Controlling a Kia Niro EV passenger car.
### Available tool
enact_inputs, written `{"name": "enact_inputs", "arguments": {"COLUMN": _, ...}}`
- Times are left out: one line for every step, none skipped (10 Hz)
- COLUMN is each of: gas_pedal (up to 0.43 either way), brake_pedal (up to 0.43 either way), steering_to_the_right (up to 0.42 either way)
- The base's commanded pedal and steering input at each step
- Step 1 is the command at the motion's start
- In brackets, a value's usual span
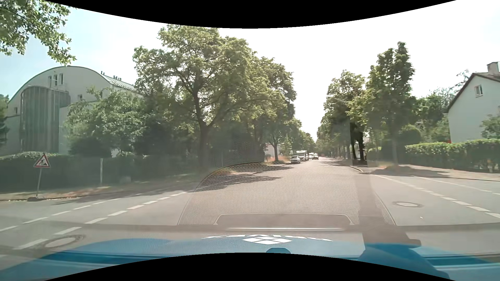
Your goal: Follow the waypoints while adhering to traffic rules and regulations
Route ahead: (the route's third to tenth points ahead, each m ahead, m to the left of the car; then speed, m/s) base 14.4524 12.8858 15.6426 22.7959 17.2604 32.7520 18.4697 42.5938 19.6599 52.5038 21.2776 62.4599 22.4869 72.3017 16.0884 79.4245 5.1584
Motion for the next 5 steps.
{"name": "enact_inputs", "arguments": {"gas_pedal": 0.079, "brake_pedal": 0.000, "steering_to_the_right": -0.363}}
{"name": "enact_inputs", "arguments": {"gas_pedal": 0.079, "brake_pedal": 0.000, "steering_to_the_right": -0.384}}
{"name": "enact_inputs", "arguments": {"gas_pedal": 0.087, "brake_pedal": 0.000, "steering_to_the_right": -0.401}}
{"name": "enact_inputs", "arguments": {"gas_pedal": 0.098, "brake_pedal": 0.000, "steering_to_the_right": -0.409}}
{"name": "enact_inputs", "arguments": {"gas_pedal": 0.098, "brake_pedal": 0.000, "steering_to_the_right": -0.412}}
